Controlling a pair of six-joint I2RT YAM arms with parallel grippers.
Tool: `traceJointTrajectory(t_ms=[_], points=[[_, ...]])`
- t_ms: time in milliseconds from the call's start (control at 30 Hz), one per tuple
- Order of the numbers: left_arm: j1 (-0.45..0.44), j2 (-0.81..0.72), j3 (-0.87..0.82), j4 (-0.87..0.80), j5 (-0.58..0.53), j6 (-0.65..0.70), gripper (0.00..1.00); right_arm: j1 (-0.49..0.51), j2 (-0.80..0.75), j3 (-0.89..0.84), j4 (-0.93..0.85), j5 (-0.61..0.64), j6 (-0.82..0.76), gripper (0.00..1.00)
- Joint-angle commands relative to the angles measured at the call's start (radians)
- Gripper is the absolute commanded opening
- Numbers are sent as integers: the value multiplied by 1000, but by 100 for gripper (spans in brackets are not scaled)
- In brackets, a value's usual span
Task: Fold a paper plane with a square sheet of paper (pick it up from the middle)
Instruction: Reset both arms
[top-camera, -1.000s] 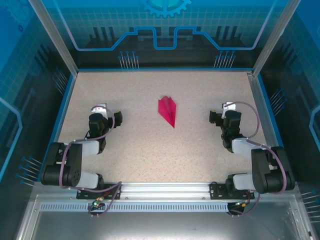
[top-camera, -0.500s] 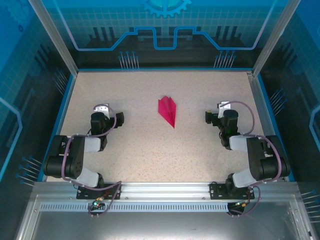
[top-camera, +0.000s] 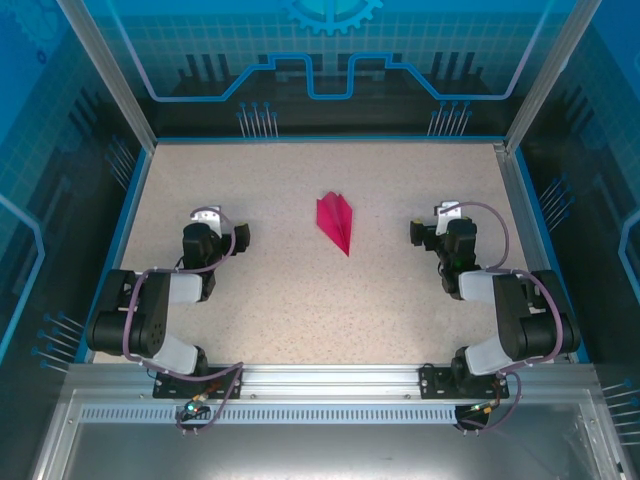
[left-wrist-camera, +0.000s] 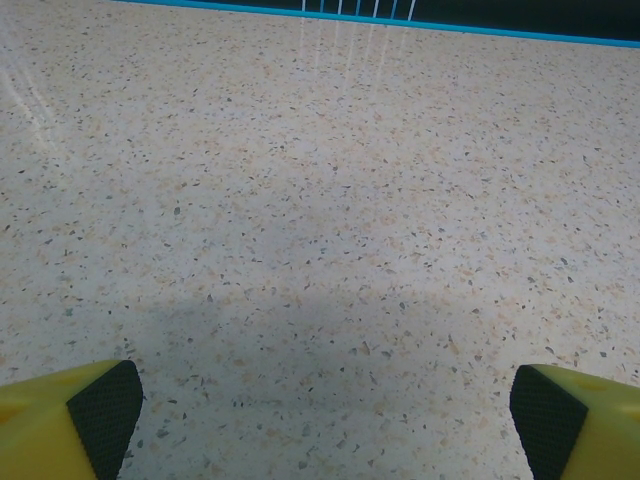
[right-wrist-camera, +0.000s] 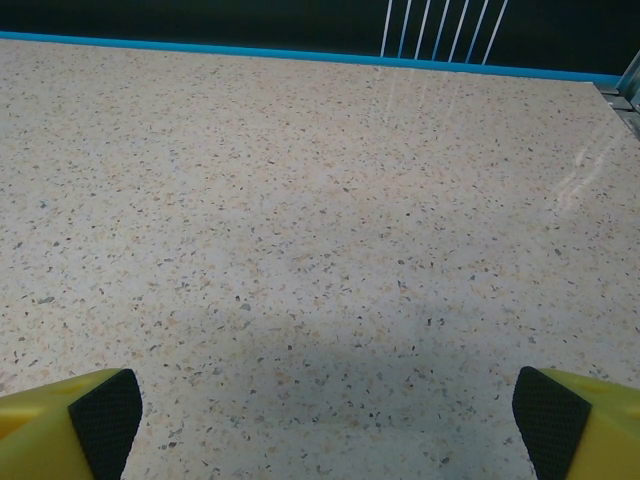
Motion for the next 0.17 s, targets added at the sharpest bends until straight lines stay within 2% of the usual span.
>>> traceJointTrajectory(t_ms=[0,133], points=[[-8,10,28,12,25,21,98,0,10,-9,39,-16,-16,99],[-8,9,26,18,25,21,99,-1,10,-13,45,-18,-19,99]])
